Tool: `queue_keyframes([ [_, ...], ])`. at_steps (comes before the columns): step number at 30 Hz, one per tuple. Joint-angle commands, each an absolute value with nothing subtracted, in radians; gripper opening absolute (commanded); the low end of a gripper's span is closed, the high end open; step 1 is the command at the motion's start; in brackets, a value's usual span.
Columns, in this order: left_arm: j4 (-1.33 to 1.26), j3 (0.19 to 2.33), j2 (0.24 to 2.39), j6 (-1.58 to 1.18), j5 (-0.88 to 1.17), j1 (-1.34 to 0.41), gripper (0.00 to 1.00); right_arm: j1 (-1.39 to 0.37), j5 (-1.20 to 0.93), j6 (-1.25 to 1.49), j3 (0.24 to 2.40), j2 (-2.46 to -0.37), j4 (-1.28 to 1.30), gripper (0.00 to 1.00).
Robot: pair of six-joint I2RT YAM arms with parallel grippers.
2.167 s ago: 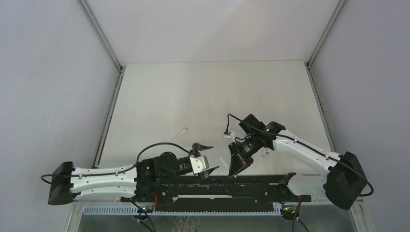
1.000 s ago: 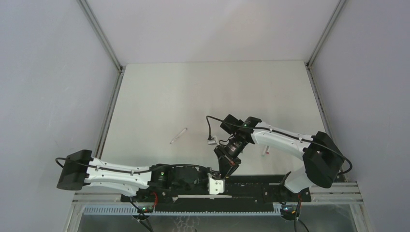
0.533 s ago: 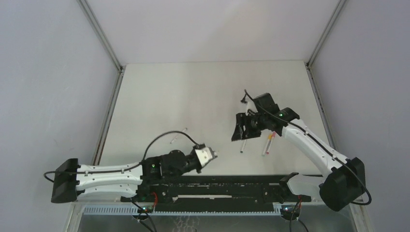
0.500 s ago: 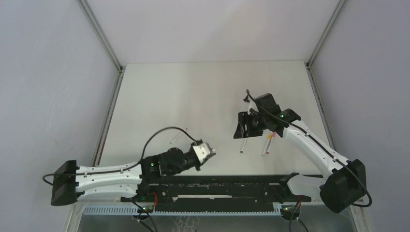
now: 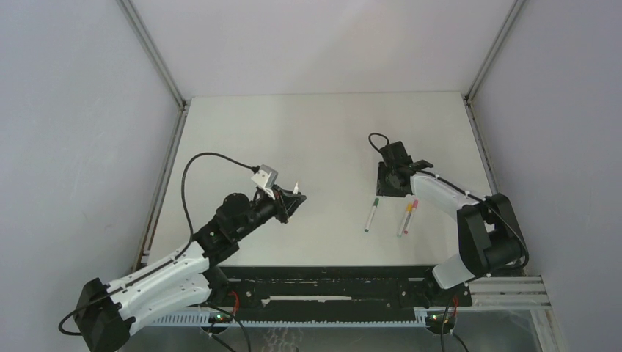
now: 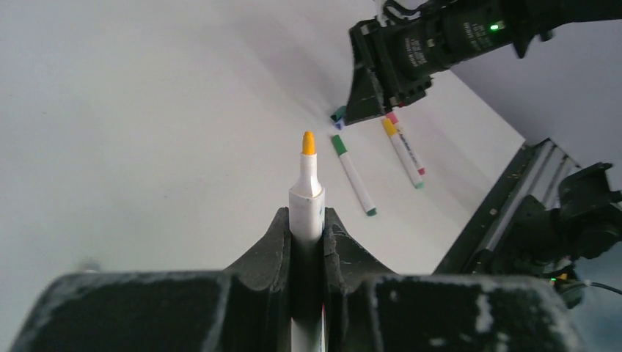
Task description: Insert the pens into the pen caps
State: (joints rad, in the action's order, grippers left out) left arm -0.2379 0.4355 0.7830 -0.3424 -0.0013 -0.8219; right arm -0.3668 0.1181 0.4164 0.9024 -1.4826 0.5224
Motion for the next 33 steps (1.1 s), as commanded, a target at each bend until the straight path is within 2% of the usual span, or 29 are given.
queue_keyframes([
  [1,-0.285,0.422,0.773,-0.446,0.119,-0.79,0.0,-0.355,0.16,0.382,0.964,-1.534,0.417,0.4],
  [8,-0.284,0.439,0.805,-0.448,0.136,-0.784,0.0,-0.354,0.141,0.37,1.002,-1.614,0.376,0.35],
  [17,-0.289,0.437,0.808,-0.458,0.135,-0.784,0.0,-0.354,0.155,0.372,1.011,-1.667,0.385,0.33],
  [33,-0.279,0.425,0.785,-0.455,0.12,-0.782,0.0,-0.356,0.16,0.409,0.945,-1.594,0.435,0.32],
])
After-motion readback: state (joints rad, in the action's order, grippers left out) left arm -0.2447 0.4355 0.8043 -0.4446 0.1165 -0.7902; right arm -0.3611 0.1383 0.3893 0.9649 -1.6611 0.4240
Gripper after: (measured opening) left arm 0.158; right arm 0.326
